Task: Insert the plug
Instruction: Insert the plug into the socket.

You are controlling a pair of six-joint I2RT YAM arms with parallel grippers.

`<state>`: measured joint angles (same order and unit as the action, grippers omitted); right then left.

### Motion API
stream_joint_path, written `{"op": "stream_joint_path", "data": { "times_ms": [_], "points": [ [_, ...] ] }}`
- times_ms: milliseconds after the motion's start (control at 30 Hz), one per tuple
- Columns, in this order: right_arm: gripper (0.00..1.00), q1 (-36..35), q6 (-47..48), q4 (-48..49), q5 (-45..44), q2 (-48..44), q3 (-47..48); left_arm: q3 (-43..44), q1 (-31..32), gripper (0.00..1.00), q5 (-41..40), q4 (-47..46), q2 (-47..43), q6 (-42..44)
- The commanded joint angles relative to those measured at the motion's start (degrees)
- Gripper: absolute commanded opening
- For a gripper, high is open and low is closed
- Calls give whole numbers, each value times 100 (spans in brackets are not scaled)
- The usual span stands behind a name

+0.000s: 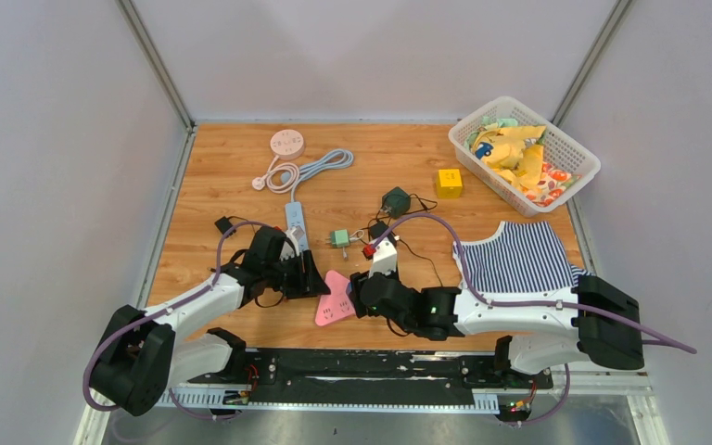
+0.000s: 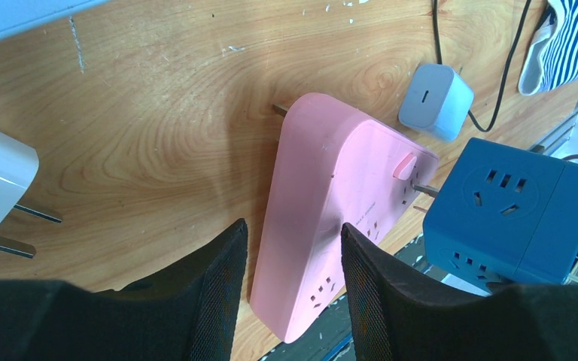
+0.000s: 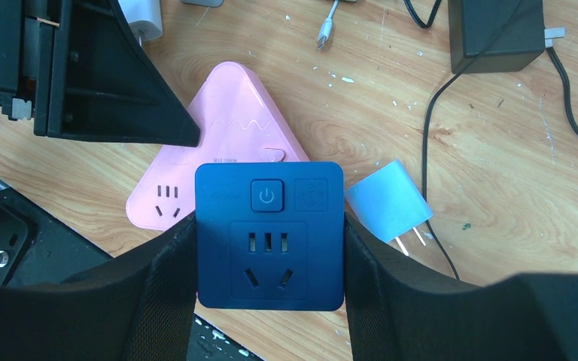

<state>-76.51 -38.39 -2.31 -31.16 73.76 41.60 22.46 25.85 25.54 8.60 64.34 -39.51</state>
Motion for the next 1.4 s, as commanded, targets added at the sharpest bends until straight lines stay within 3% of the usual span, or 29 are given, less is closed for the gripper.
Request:
{"op": "stream_joint_path", "data": {
  "times_ms": [0, 1367],
  "points": [
    [0, -76, -115, -25, -195, -13, -12, -65, -5, 51, 74, -78, 21, 4],
    [0, -137, -88, -373, -189, 284, 171, -62, -14, 50, 83, -60, 16, 22]
  ]
}}
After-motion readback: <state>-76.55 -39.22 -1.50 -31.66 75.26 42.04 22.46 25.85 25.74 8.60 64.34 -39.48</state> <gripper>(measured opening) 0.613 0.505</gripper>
